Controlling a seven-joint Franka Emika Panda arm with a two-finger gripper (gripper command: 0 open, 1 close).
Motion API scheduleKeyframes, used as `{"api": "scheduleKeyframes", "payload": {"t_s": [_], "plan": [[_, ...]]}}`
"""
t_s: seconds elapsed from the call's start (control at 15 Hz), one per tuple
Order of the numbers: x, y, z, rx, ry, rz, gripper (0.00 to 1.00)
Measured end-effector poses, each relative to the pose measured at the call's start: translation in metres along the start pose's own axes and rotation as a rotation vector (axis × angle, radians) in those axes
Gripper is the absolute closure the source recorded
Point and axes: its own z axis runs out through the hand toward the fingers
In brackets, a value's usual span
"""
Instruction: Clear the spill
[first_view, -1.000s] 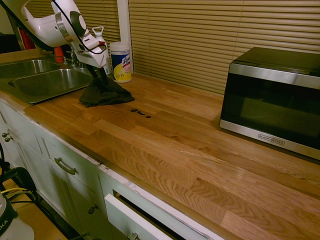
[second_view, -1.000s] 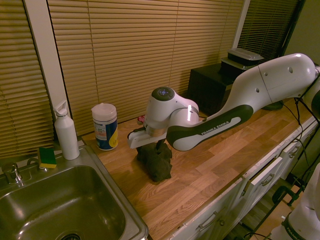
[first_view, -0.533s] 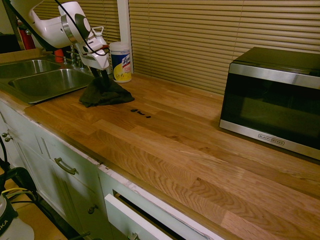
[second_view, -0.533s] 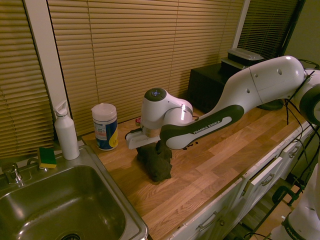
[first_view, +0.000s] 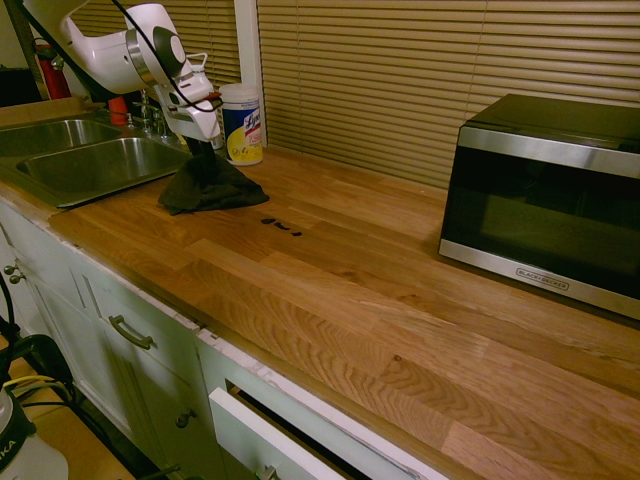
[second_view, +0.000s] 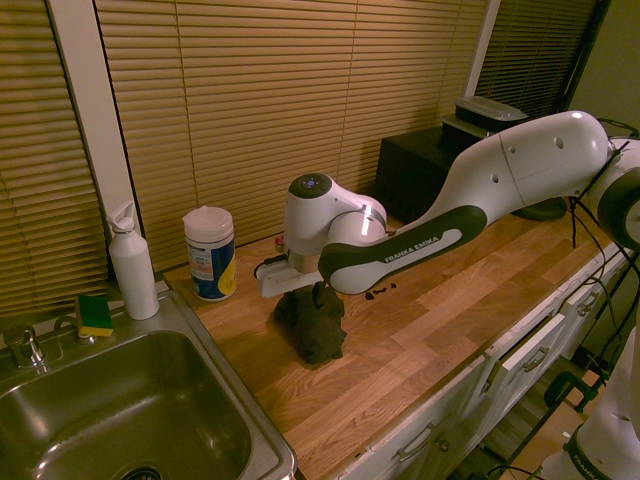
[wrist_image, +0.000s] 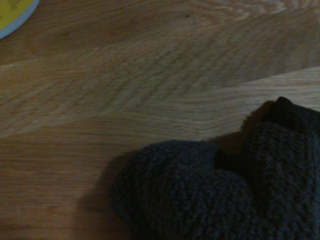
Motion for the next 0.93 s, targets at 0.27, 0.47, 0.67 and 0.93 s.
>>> {"api": "scheduleKeyframes", "payload": {"t_s": [0.27, 0.47, 0.67, 0.93], "plan": [[0.032, 0.007, -0.002, -0.015, 0.008, 0.006, 1.0], [0.063, 0.023, -0.003, -0.022, 0.021, 0.004, 1.0], [0.095, 0.053, 0.006, -0.02, 0.028, 0.01, 1.0], [0.114, 0.082, 0.015, -0.02, 0.028, 0.015, 1.0]]}}
